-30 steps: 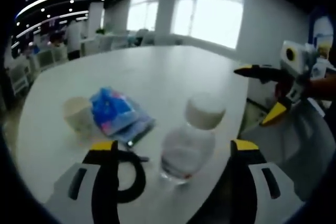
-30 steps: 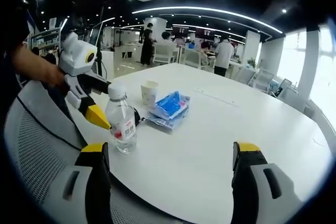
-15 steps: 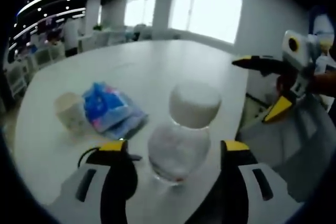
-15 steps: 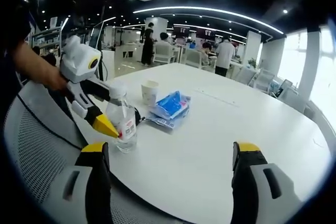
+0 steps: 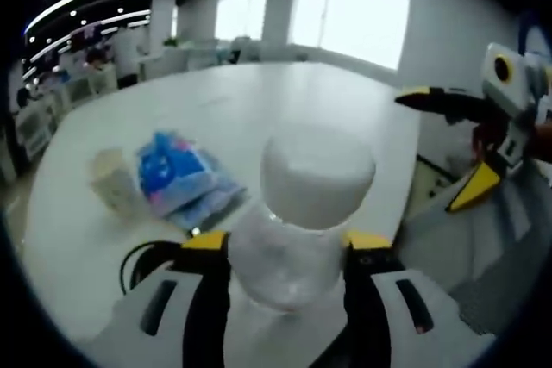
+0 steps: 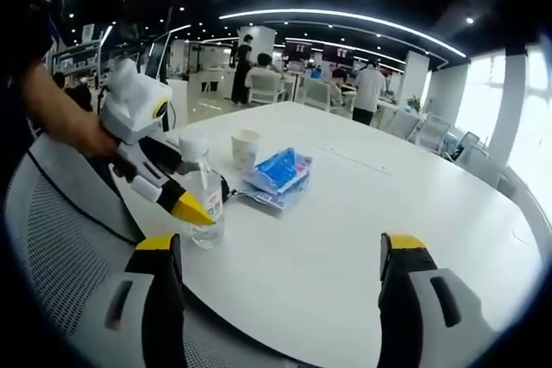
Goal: Arrange the tabletop items into an orderly group along one side of the table until the central work area is clear of visible clutter.
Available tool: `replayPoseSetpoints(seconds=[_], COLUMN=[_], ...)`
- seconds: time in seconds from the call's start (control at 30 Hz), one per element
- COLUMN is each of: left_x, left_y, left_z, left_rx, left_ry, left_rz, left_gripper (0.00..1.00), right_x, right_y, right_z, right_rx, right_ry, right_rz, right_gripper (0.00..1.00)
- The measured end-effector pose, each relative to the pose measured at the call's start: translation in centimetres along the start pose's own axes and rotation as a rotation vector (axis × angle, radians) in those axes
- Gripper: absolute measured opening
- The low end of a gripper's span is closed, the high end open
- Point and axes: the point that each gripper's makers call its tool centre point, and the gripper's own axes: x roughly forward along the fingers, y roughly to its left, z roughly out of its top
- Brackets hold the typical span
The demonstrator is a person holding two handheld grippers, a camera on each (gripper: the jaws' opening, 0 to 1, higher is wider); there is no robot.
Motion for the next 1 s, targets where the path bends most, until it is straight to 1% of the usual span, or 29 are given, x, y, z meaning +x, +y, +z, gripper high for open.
replayPoseSetpoints(seconds=[0.13, 0.2, 0.3, 0.43, 0.67, 0.83, 1.0], left_x=[0.08, 0.05, 0.00, 0.02, 0.00, 0.08, 0.18], left_y=[0.10, 0.09, 0.07, 0.04, -0.01, -0.56, -0.75], left_z=[0.10, 0.08, 0.00, -0.22, -0.35, -0.29, -0.17], left_rx=[-0.004, 0.008, 0.023, 0.054, 0.070, 0.103, 0.095], left_ry=[-0.005, -0.002, 0.005, 0.029, 0.043, 0.052, 0.054], left_rz=[0.007, 0.004, -0.004, -0.012, -0.023, -0.061, -0.079], left_gripper=[0.47, 0.46, 0.45, 0.43, 0.42, 0.42, 0.41], right_x=[-0.01, -0.03, -0.05, -0.08, -0.10, -0.09, -0.10], right_y=[0.01, -0.02, -0.05, -0.09, -0.03, -0.01, -0.09], right_z=[-0.02, 0.01, 0.01, 0.03, 0.05, 0.04, 0.03], right_rx=[-0.002, -0.003, -0.002, -0.001, -0.003, -0.004, -0.004], right_ry=[0.002, 0.001, 0.000, -0.003, -0.003, -0.002, -0.002], right_rz=[-0.001, -0.002, -0.004, -0.006, -0.003, -0.002, -0.007], right_gripper=[0.95, 0.95, 0.95, 0.95, 0.95, 0.95, 0.95])
